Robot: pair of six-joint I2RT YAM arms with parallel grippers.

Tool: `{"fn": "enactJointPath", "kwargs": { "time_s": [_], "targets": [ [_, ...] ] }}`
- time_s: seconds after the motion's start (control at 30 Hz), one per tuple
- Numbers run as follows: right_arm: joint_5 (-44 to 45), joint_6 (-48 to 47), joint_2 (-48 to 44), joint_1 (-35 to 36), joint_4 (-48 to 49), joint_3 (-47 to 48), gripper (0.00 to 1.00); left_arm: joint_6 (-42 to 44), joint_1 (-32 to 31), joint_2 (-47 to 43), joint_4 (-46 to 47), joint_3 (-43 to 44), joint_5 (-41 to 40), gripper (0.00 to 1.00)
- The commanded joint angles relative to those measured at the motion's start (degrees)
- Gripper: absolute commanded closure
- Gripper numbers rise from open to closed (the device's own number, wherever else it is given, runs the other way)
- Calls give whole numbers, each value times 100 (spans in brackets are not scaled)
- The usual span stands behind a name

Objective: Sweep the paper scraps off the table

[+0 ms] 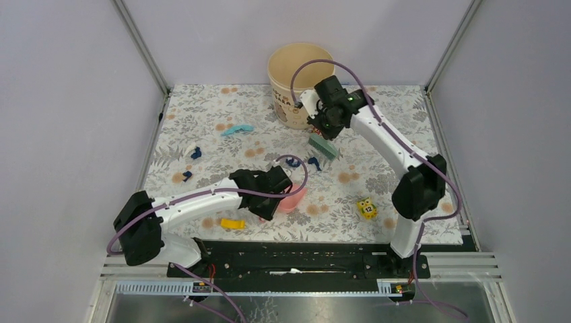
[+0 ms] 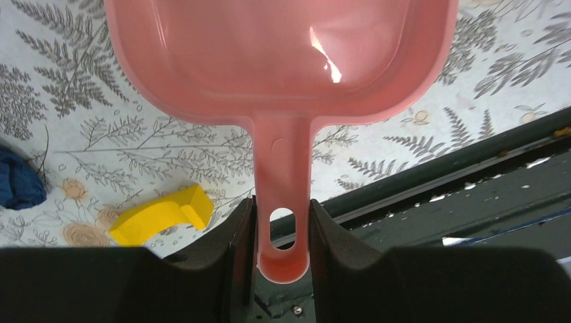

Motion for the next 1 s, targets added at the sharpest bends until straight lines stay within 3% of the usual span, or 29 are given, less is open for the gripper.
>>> {"fn": "enactJointPath", "kwargs": {
  "time_s": [0.0,0.17,0.33,0.6,0.73,0.97],
  "targets": [
    [1101,-4,312,194,705,73,100,-102,-25,44,-236,5,15,100],
    [751,236,686,395,852,-18,100,129,138,416,-240,270,119,100],
    [-1062,634,782,490,484,89,100,430,497,830,-66,473,170,100],
    [-2740,844,483,672,-319,-131,100,789,844,1248,173,811,50,100],
    [-2909,946,54,659,-257,-57,100,790,839,1174,352,825,247,100],
    [-2467,1042,-183,659,-188,524,100,417,808,607,522,356,333,100]
  ]
}}
